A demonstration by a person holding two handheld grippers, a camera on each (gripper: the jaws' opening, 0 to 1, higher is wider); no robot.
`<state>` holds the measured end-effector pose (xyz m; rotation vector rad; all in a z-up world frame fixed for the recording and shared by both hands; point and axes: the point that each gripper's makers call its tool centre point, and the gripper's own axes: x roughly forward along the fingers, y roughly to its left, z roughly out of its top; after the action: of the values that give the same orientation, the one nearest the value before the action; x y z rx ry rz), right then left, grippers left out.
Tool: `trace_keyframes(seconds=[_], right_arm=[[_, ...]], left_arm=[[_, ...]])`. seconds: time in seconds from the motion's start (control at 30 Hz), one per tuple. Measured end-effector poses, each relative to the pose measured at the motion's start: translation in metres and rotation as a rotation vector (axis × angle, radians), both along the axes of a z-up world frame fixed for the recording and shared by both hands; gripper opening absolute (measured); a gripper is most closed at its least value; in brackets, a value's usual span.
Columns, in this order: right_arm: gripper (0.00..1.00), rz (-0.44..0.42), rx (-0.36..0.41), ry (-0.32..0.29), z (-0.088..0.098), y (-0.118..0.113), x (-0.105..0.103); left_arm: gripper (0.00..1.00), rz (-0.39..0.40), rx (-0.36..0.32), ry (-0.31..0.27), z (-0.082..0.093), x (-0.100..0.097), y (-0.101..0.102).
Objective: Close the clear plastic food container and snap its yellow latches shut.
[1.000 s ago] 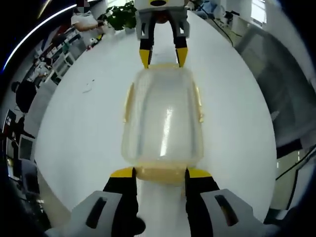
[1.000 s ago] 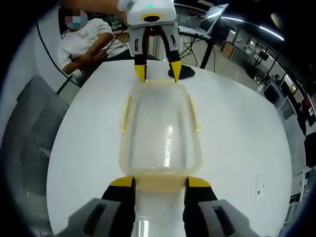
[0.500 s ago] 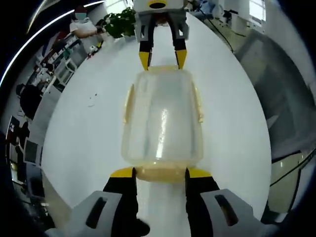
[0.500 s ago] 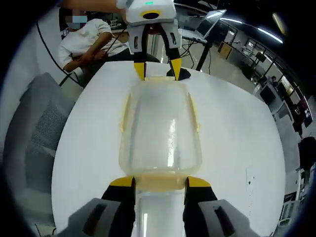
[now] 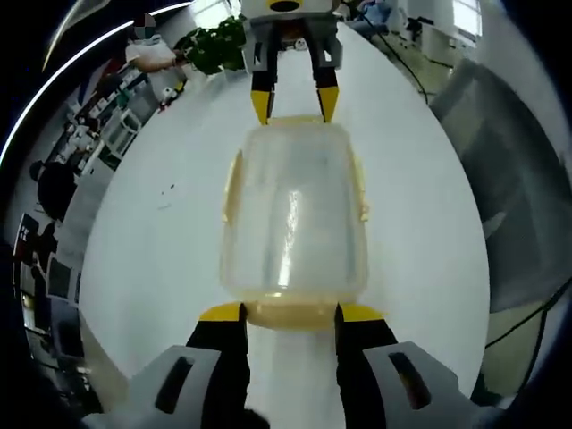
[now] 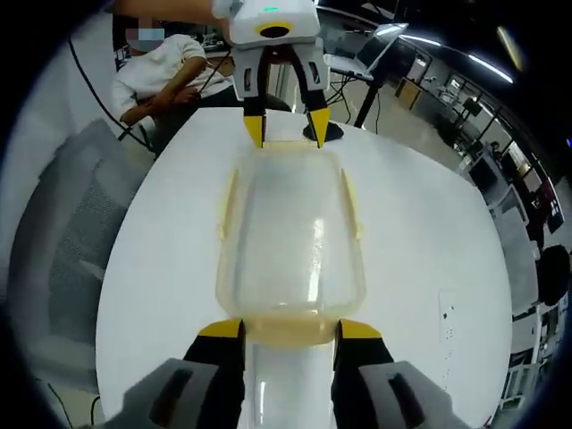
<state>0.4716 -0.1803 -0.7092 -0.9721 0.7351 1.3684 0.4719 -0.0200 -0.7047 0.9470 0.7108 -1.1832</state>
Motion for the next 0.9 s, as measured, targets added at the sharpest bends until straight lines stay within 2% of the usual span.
trace_keyframes(seconds=[0.9], right_arm=[[0.35, -0.01, 0.002, 0.001, -0.002, -0.064, 0.008]], left_arm=[[0.35, 0.002, -0.002, 0.01, -0.002, 0.008, -0.061]])
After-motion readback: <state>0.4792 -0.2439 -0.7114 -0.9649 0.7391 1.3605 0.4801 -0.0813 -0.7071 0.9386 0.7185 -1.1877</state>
